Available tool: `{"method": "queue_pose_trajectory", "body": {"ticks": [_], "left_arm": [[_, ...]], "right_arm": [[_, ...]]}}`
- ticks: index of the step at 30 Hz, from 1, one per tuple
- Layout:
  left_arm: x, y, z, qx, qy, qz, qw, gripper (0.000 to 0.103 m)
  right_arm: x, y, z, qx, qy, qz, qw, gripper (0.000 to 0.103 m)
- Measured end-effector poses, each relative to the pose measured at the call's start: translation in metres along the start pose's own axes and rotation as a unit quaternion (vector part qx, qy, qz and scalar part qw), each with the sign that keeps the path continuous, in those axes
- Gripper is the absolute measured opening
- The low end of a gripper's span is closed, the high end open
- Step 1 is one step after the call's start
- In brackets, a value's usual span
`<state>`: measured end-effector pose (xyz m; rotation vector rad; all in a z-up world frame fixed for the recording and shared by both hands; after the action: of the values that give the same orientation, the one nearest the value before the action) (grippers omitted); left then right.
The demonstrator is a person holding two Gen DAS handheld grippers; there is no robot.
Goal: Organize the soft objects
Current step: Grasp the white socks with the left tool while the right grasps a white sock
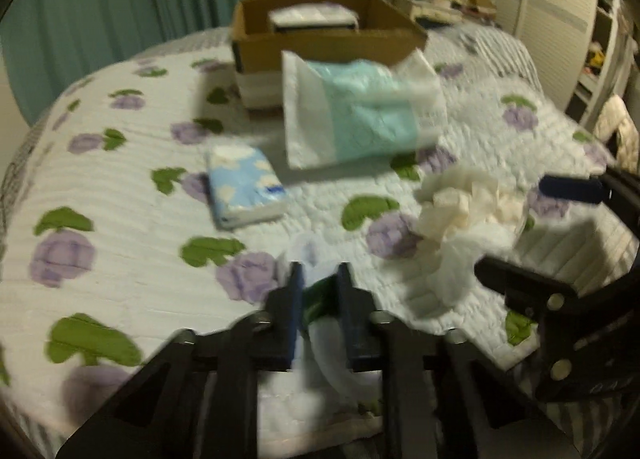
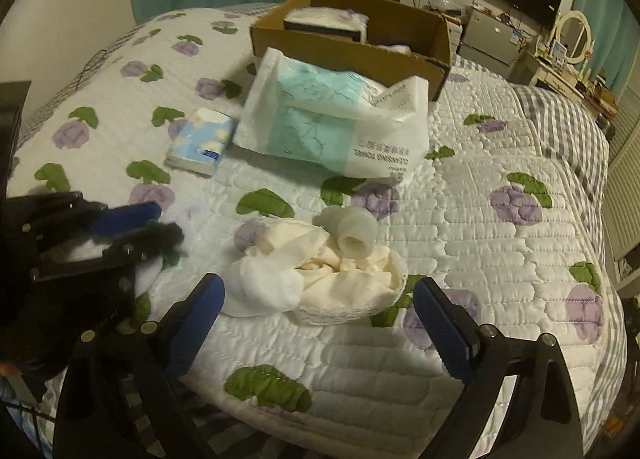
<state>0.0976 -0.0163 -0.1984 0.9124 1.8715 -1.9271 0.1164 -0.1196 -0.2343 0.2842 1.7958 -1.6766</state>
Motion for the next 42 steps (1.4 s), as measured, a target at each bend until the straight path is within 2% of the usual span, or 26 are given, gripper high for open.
{"method": "queue_pose_trajectory", "body": {"ticks": [2, 3, 4, 6, 8, 9, 11, 12, 13, 17, 21, 29, 30, 31, 32, 33, 34, 35, 39, 42], "left_arm": [[-0.006, -0.01, -0.005, 0.001, -0.009, 0.014, 0.9999, 0.0], [-0.008, -0.012, -0.007, 0.004, -0.009, 0.015, 0.9998, 0.0], [-0.009, -0.013, -0.008, 0.006, -0.009, 0.015, 0.9998, 0.0], [-0.007, -0.009, -0.01, 0.012, -0.011, 0.009, 0.9998, 0.0], [-0.002, -0.003, -0.01, 0.015, -0.012, 0.0, 0.9998, 0.0], [0.0, -0.001, -0.009, 0.019, -0.012, -0.003, 0.9997, 0.0], [0.001, -0.002, -0.009, 0.029, -0.015, -0.003, 0.9995, 0.0], [0.0, -0.003, -0.009, 0.033, -0.017, -0.002, 0.9993, 0.0], [0.0, -0.004, -0.009, 0.04, -0.019, -0.001, 0.999, 0.0], [0.001, -0.005, -0.01, 0.04, -0.023, -0.004, 0.9989, 0.005], [0.005, 0.004, -0.012, 0.03, -0.026, -0.031, 0.9987, 0.006], [0.002, 0.008, -0.001, 0.032, -0.005, -0.054, 0.998, 0.008], [0.002, 0.008, -0.001, 0.034, -0.003, -0.058, 0.9978, 0.011], [0.001, 0.009, 0.0, 0.033, -0.001, -0.06, 0.9976, 0.023], [-0.002, 0.01, -0.001, 0.028, -0.001, -0.06, 0.9978, 0.045], [-0.004, 0.01, -0.001, 0.021, -0.002, -0.056, 0.9982, 0.058], [-0.008, 0.008, -0.003, 0.009, -0.003, -0.044, 0.999, 0.075], [-0.012, 0.007, -0.003, 0.005, -0.003, -0.036, 0.9993, 0.08], [-0.022, 0.017, 0.002, 0.004, 0.004, -0.038, 0.9993, 0.081], [-0.021, 0.035, 0.005, -0.004, 0.017, -0.056, 0.9982, 0.081]], "right_arm": [[-0.001, -0.004, -0.007, -0.003, -0.007, 0.005, 1.0, 0.087], [-0.001, -0.004, -0.011, -0.009, -0.011, 0.003, 1.0, 0.086], [0.0, -0.003, -0.015, -0.013, -0.015, 0.0, 1.0, 0.086], [0.002, 0.006, -0.024, -0.024, -0.022, -0.016, 0.999, 0.078], [0.006, 0.015, -0.029, -0.034, -0.026, -0.031, 0.999, 0.064], [0.007, 0.02, -0.031, -0.039, -0.025, -0.04, 0.998, 0.062], [0.009, 0.025, -0.031, -0.037, -0.022, -0.048, 0.998, 0.045], [0.009, 0.024, -0.029, -0.034, -0.019, -0.047, 0.998, 0.045], [0.007, 0.022, -0.028, -0.036, -0.016, -0.042, 0.998, 0.039], [-0.001, 0.003, -0.023, -0.04, -0.004, -0.011, 0.999, 0.036], [-0.011, -0.019, -0.02, -0.055, 0.004, 0.016, 0.998, 0.036], [-0.027, -0.042, -0.01, -0.068, 0.009, 0.051, 0.996, 0.036], [-0.027, -0.041, -0.007, -0.067, 0.01, 0.051, 0.996, 0.036], [-0.027, -0.04, -0.004, -0.065, 0.013, 0.051, 0.996, 0.036], [-0.027, -0.038, -0.002, -0.065, 0.015, 0.049, 0.997, 0.036], [-0.026, -0.034, 0.001, -0.065, 0.018, 0.046, 0.997, 0.036], [-0.025, -0.031, 0.003, -0.064, 0.021, 0.043, 0.997, 0.037], [-0.023, -0.027, 0.006, -0.064, 0.021, 0.039, 0.997, 0.037], [-0.018, -0.015, 0.012, -0.072, 0.032, 0.023, 0.997, 0.039], [-0.02, -0.017, 0.018, -0.081, 0.044, 0.029, 0.995, 0.039]]}}
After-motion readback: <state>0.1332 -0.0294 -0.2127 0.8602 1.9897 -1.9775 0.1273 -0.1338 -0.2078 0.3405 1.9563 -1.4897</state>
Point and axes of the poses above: each gripper's, at about its wrist camera, not at the fingertips, and y roughly the way its jaws point, z to its right, x to its underside, the point moved 9 cm from there along y, roughly the way its jaws point, and after that the axes turned 4 degrees about y, right-handed, at the moved point
